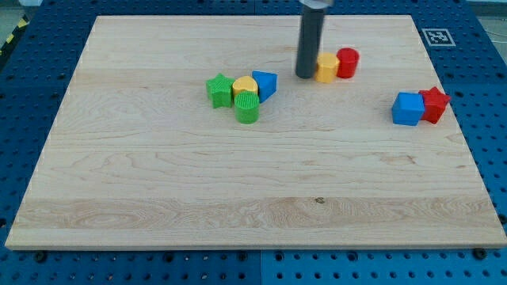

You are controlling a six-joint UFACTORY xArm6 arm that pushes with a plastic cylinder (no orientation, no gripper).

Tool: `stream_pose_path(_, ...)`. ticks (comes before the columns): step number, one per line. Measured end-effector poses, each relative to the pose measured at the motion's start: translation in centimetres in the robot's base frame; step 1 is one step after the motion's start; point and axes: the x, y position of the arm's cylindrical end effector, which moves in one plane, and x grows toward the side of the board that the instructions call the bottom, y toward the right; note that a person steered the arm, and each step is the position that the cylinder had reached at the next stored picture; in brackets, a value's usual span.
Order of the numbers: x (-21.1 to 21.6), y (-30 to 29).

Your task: Separate the red circle from the yellow hexagon

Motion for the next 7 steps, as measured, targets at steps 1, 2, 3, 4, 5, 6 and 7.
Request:
stream_pose_path(1,-0.6,-0.3)
stream_pose_path(2,-3.1,-2.2)
stream_pose_path(3,-3.4,-1.7)
stream_pose_path(4,-4.6,-1.0)
stream_pose_path(5,-4.6,2.5)
stream_pose_path(6,-4.6,6.4)
stream_pose_path(7,-4.6,9.7)
